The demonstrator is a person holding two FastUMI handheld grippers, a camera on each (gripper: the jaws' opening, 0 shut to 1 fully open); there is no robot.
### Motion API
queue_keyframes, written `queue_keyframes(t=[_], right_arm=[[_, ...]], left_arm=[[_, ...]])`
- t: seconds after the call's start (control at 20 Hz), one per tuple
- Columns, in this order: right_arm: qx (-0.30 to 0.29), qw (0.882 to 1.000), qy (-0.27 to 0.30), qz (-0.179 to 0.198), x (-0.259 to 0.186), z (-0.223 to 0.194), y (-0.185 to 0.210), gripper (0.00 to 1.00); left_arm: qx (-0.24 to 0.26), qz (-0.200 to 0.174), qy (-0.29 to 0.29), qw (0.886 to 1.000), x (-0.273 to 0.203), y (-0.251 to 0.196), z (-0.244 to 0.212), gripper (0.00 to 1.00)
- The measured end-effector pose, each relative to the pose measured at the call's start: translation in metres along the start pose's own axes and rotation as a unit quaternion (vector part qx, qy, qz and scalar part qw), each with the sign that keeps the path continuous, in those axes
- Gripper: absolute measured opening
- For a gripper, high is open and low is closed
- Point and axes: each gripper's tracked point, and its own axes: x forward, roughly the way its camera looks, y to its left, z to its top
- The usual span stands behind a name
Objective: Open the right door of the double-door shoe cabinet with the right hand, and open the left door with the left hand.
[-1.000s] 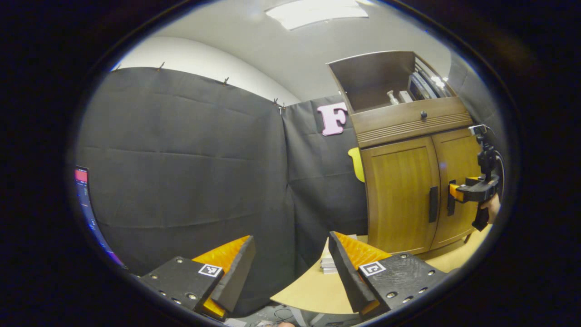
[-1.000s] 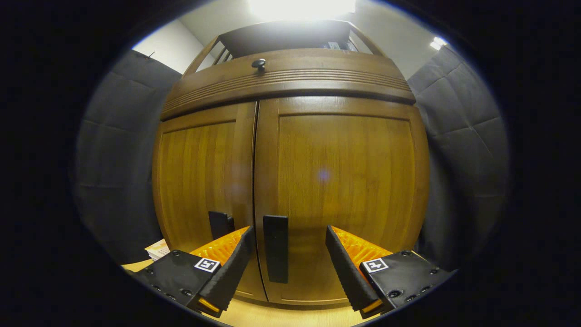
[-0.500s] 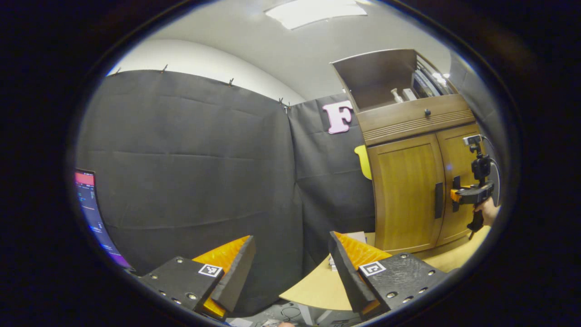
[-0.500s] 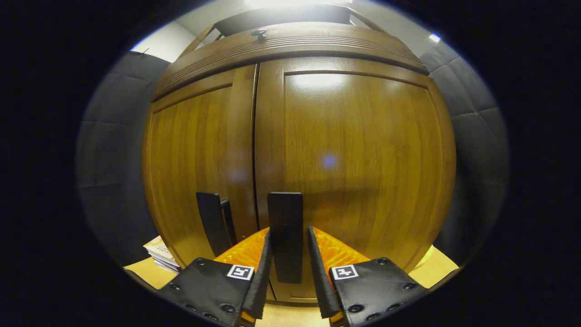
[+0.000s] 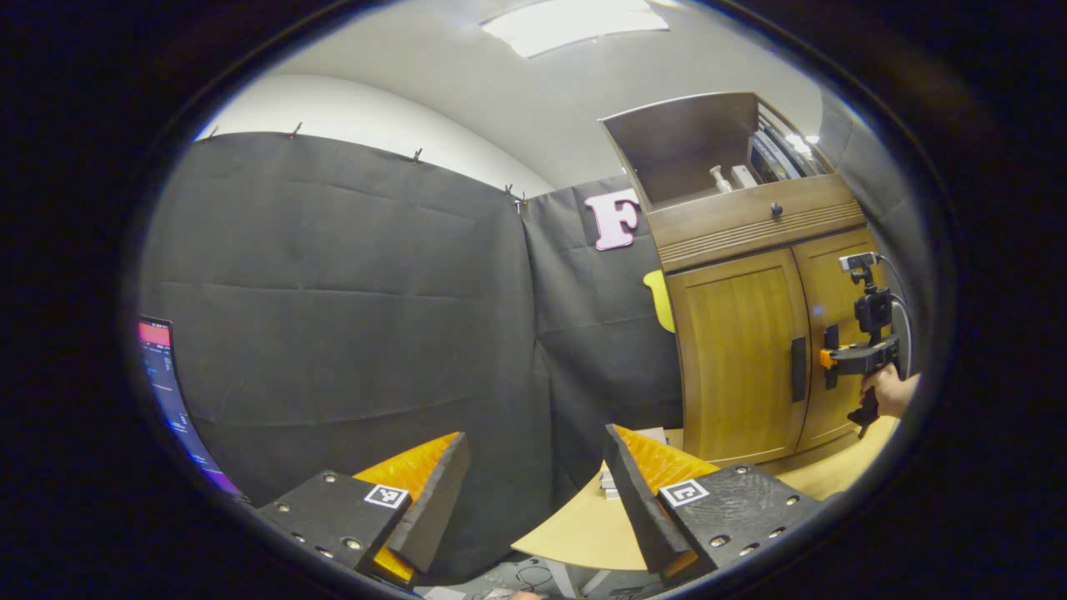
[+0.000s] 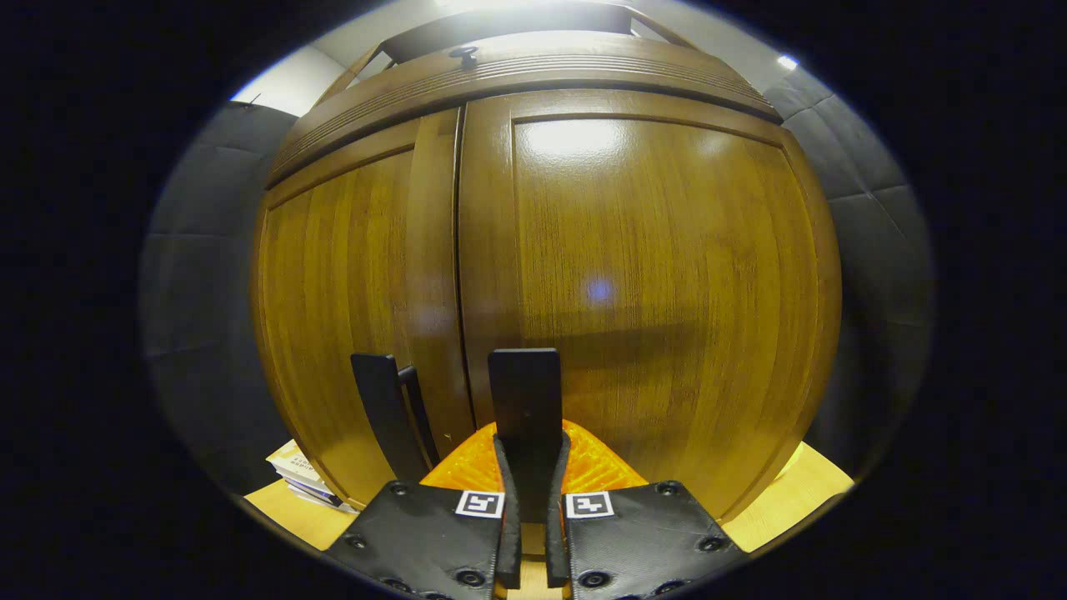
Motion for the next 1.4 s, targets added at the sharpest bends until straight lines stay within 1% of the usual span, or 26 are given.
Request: queue_keyframes(t=[0.15,0.4,0.7,0.85,1.0,1.05,1.1,1.2,1.3,1.35,1.4], right_arm=[[-0.003,1.000,-0.003,0.015,-0.006,0.007,0.002,0.12],[-0.003,0.999,-0.003,0.035,-0.026,0.020,0.005,0.13],[-0.007,0.998,0.001,0.056,-0.052,0.032,0.001,0.12],[-0.009,0.998,0.007,0.058,-0.063,0.035,-0.003,0.13],[-0.011,0.998,0.010,0.057,-0.074,0.034,-0.009,0.13],[-0.010,0.998,0.011,0.056,-0.075,0.031,-0.010,0.12],[-0.007,0.998,0.011,0.053,-0.080,0.031,-0.013,0.13],[-0.003,0.999,0.011,0.052,-0.090,0.031,-0.018,0.13],[0.001,0.999,0.011,0.052,-0.101,0.032,-0.026,0.13],[0.002,0.999,0.011,0.051,-0.107,0.033,-0.030,0.12],[0.002,0.999,0.011,0.050,-0.111,0.033,-0.035,0.13]], left_arm=[[-0.003,-0.012,-0.004,1.000,0.002,-0.001,-0.005,0.94],[-0.011,-0.044,-0.016,0.999,0.015,-0.004,-0.016,0.94],[-0.020,-0.108,-0.028,0.994,0.019,-0.012,-0.025,0.94],[-0.027,-0.140,-0.031,0.989,0.011,-0.018,-0.015,0.94],[-0.032,-0.169,-0.038,0.984,0.009,-0.024,-0.017,0.94],[-0.035,-0.178,-0.039,0.983,0.014,-0.033,-0.019,0.94],[-0.037,-0.186,-0.040,0.981,0.015,-0.041,-0.019,0.94],[-0.042,-0.200,-0.040,0.978,0.015,-0.068,-0.014,0.94],[-0.045,-0.213,-0.043,0.975,0.015,-0.081,-0.013,0.94],[-0.047,-0.219,-0.044,0.974,0.016,-0.085,-0.013,0.94],[-0.049,-0.225,-0.046,0.972,0.016,-0.087,-0.012,0.94]])
